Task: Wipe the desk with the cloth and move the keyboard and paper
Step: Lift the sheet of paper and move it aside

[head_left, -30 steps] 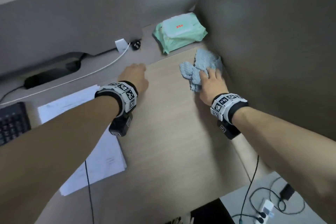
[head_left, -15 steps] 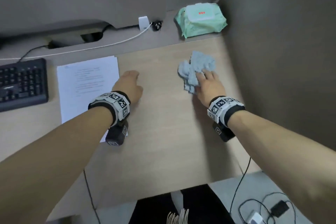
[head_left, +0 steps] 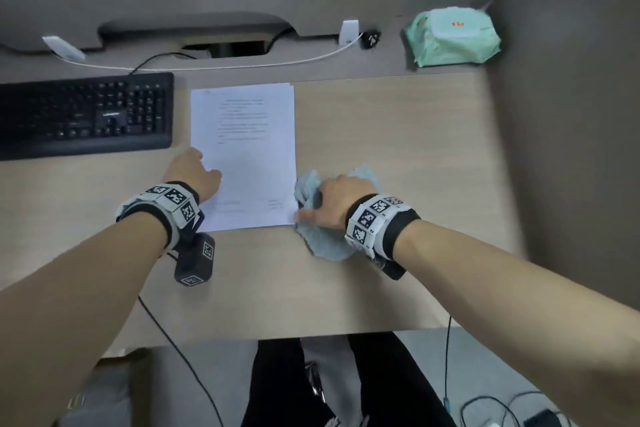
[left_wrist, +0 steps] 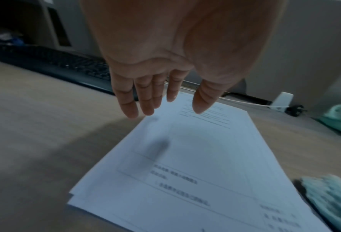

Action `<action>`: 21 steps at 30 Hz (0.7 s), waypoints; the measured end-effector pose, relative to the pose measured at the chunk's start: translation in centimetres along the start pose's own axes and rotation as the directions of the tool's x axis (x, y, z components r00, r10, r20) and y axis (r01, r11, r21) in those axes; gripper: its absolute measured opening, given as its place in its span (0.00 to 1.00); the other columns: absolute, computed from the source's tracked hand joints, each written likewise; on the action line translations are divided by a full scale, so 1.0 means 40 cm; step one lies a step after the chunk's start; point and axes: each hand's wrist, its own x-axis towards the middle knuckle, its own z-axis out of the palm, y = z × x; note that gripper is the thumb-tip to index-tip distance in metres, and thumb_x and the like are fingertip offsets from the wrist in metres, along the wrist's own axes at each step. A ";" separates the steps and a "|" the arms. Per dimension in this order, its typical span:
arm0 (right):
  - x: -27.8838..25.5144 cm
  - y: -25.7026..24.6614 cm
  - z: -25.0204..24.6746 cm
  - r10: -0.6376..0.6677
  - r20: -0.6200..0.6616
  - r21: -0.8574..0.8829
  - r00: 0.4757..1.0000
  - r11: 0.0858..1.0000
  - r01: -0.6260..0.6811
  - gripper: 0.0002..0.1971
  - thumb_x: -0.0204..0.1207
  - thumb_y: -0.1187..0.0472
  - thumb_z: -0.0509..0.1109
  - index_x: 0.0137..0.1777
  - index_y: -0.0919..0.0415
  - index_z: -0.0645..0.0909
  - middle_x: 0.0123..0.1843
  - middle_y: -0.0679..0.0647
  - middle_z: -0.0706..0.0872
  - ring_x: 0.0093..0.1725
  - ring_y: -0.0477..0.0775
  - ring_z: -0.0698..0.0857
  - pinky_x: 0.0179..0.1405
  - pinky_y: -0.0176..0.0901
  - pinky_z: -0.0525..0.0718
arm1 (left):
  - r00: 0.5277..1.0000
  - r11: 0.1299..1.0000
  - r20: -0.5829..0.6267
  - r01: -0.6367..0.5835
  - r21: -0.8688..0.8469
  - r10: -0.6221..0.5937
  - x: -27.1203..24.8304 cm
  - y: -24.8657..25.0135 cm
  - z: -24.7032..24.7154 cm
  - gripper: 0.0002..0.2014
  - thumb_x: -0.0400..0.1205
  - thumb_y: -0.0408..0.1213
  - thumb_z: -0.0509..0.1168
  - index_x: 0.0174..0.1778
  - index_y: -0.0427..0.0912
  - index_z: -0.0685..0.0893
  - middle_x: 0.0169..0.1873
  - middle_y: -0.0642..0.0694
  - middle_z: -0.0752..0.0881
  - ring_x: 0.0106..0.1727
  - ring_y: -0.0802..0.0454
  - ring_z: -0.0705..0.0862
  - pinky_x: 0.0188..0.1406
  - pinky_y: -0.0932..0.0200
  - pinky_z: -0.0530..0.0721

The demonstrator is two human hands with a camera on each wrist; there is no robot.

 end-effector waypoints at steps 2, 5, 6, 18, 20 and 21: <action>0.030 -0.037 -0.039 0.064 -0.044 0.086 0.997 0.994 -0.060 0.35 0.69 0.23 0.58 0.55 0.53 0.82 0.53 0.54 0.87 0.51 0.61 0.85 0.43 0.47 0.78 | 1.000 0.998 0.003 0.025 -0.050 -0.025 0.016 -0.037 -0.018 0.26 0.81 0.37 0.64 0.74 0.33 0.71 0.68 0.34 0.80 0.64 0.35 0.80 0.57 0.48 0.76; 0.078 -0.088 -0.081 0.155 -0.059 0.445 0.986 0.888 -0.113 0.27 0.77 0.34 0.63 0.52 0.60 0.83 0.49 0.56 0.86 0.52 0.62 0.85 0.42 0.45 0.77 | 0.991 0.968 0.063 0.127 -0.215 -0.116 0.033 -0.064 -0.036 0.22 0.81 0.36 0.64 0.69 0.30 0.73 0.55 0.39 0.80 0.54 0.37 0.82 0.48 0.53 0.76; 0.096 -0.105 -0.084 0.194 -0.026 0.569 0.981 0.809 -0.145 0.24 0.77 0.38 0.66 0.52 0.62 0.83 0.48 0.57 0.87 0.50 0.63 0.86 0.42 0.44 0.78 | 0.987 0.945 0.095 0.155 -0.289 -0.133 0.045 -0.074 -0.040 0.18 0.81 0.36 0.64 0.63 0.29 0.77 0.51 0.38 0.80 0.46 0.39 0.82 0.42 0.55 0.77; 0.224 -0.243 -0.094 0.391 0.316 0.900 0.865 0.165 -0.404 0.17 0.76 0.67 0.74 0.62 0.73 0.77 0.37 0.66 0.84 0.35 0.66 0.91 0.48 0.70 0.89 | 0.925 0.676 0.353 0.348 -0.649 -0.137 0.136 -0.093 -0.072 0.17 0.78 0.37 0.70 0.61 0.34 0.83 0.47 0.41 0.88 0.46 0.45 0.87 0.52 0.47 0.88; 0.224 -0.258 -0.094 0.372 0.328 0.900 0.868 0.154 -0.407 0.16 0.77 0.68 0.73 0.62 0.72 0.77 0.35 0.65 0.83 0.31 0.63 0.88 0.50 0.67 0.89 | 0.895 0.630 0.432 0.400 -0.665 -0.113 0.132 -0.085 -0.073 0.15 0.78 0.37 0.72 0.59 0.36 0.83 0.46 0.42 0.89 0.47 0.48 0.88 0.50 0.50 0.88; 0.224 -0.262 -0.092 0.361 0.338 0.900 0.869 0.144 -0.410 0.15 0.77 0.68 0.73 0.62 0.71 0.77 0.36 0.64 0.82 0.30 0.62 0.86 0.50 0.66 0.89 | 0.881 0.618 0.464 0.416 -0.667 -0.093 0.128 -0.082 -0.078 0.16 0.77 0.38 0.74 0.58 0.37 0.83 0.47 0.42 0.90 0.49 0.47 0.88 0.52 0.49 0.88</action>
